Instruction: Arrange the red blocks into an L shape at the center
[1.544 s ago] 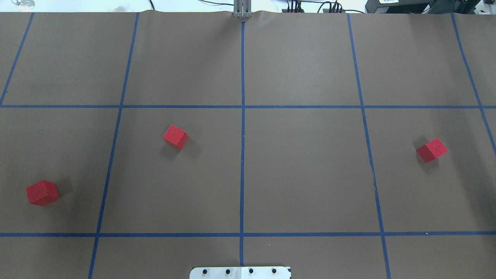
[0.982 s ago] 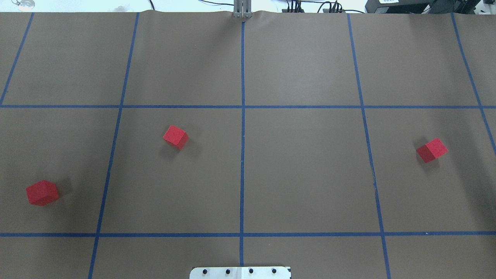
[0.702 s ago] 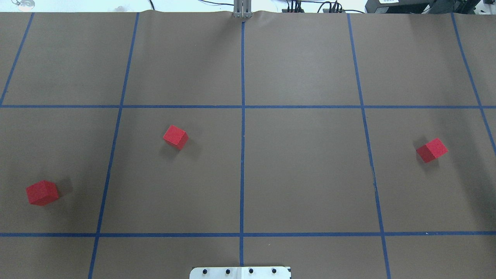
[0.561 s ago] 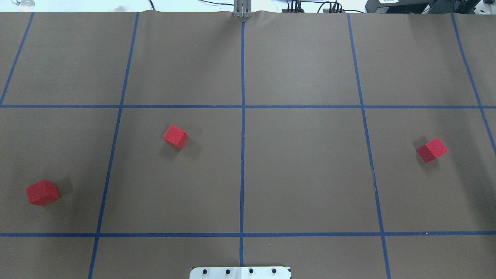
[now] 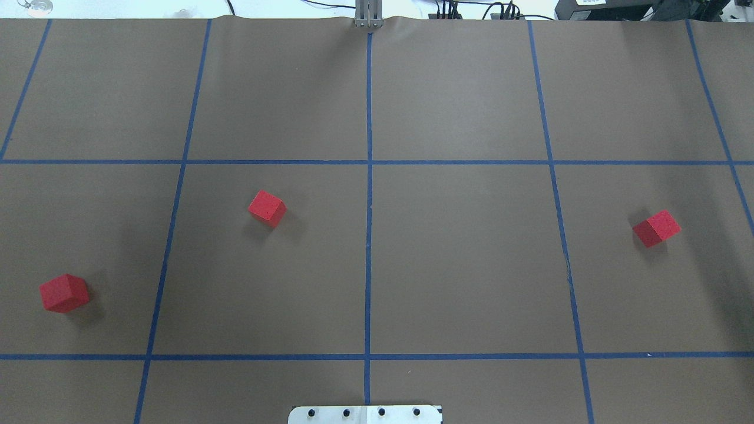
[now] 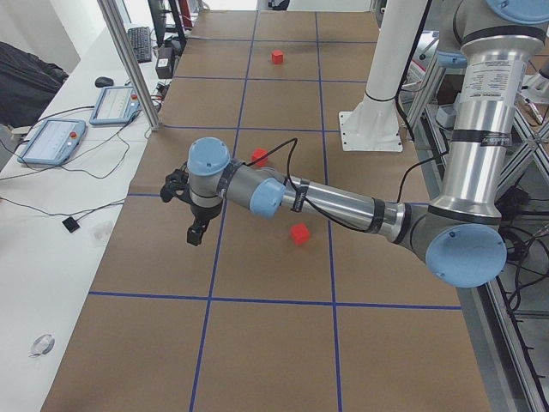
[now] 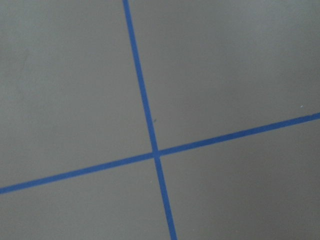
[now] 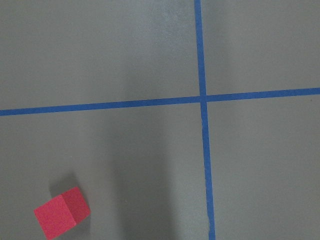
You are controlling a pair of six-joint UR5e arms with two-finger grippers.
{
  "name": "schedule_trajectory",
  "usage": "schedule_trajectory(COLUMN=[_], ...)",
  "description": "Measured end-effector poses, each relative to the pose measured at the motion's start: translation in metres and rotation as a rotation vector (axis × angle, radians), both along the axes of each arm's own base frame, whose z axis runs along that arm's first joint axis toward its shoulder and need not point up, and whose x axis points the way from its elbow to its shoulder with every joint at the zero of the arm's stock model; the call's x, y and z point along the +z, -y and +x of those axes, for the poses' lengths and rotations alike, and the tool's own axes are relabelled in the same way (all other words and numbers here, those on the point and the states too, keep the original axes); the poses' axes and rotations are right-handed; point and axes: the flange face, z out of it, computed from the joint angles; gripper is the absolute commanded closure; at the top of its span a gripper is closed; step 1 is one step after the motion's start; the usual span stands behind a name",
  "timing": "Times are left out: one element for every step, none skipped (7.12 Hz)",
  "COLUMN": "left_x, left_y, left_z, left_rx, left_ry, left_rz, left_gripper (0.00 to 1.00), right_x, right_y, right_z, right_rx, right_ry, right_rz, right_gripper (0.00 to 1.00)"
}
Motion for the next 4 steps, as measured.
schedule_trajectory(left_x=[-0.049, -0.096, -0.131, -0.157], left_y=[0.006, -0.001, -0.021, -0.043], left_z=[0.055, 0.114, 0.170, 0.225], left_rx=[-0.062, -0.122, -0.164, -0.187], left_ry=[-0.062, -0.096, -0.105, -0.109], left_rz=[-0.095, -0.171, -0.204, -0.216], left_gripper=[0.00, 0.00, 0.00, 0.00], right_x=[-0.002, -0.003, -0.004, -0.003], right_y=[0.002, 0.003, 0.003, 0.003], right_z=[0.000, -0.001, -0.001, -0.002], right_rx=[-0.001, -0.002, -0.003, -0.004], right_ry=[0.001, 0.001, 0.000, 0.000], right_rz=[0.005, 0.007, 0.008, 0.008], right_gripper=[0.01, 0.01, 0.01, 0.01])
